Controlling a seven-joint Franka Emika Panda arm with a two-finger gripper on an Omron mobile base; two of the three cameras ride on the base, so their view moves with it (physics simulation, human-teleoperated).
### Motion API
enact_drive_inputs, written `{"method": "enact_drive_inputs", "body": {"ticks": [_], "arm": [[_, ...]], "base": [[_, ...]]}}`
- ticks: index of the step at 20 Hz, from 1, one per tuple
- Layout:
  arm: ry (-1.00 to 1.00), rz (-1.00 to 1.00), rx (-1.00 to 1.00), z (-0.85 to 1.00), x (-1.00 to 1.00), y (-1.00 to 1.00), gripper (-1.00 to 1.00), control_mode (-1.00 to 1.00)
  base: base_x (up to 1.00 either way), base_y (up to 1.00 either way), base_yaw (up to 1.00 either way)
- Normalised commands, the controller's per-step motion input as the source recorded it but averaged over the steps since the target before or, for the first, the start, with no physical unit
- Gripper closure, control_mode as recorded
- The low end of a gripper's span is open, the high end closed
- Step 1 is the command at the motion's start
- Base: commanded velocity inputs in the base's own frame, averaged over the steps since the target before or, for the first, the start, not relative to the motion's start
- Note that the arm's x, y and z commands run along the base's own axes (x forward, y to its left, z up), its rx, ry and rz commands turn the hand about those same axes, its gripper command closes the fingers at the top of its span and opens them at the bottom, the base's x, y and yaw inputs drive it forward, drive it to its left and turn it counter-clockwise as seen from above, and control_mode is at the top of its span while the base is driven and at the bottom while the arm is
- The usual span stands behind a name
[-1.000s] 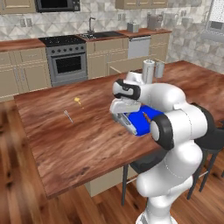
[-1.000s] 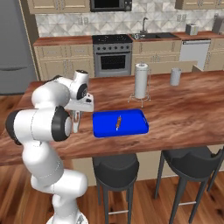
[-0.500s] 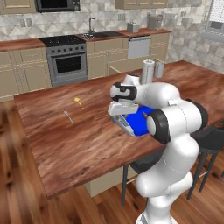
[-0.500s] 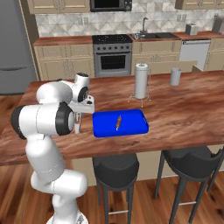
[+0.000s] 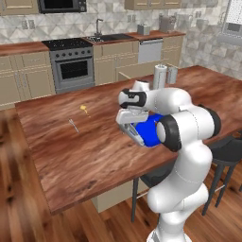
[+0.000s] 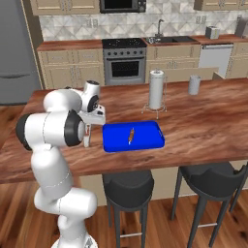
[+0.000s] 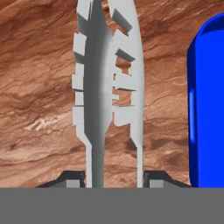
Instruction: Take the tongs from the drawer on the left and place them on the dining counter next to the tray containing the kebab skewer.
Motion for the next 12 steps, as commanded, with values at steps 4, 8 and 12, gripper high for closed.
{"method": "enact_drive_inputs", "body": {"ticks": [4,8,12], "arm": [[0.0,0.0,0.0,-0.38,0.04,0.03,1.0,-1.0],[0.0,0.0,0.0,-0.35,0.05,0.05,1.0,-1.0],[0.0,0.0,0.0,-0.22,0.04,0.03,1.0,-1.0]], "base": [[0.0,0.0,0.0],[0.0,0.0,0.0],[0.0,0.0,0.0]]}}
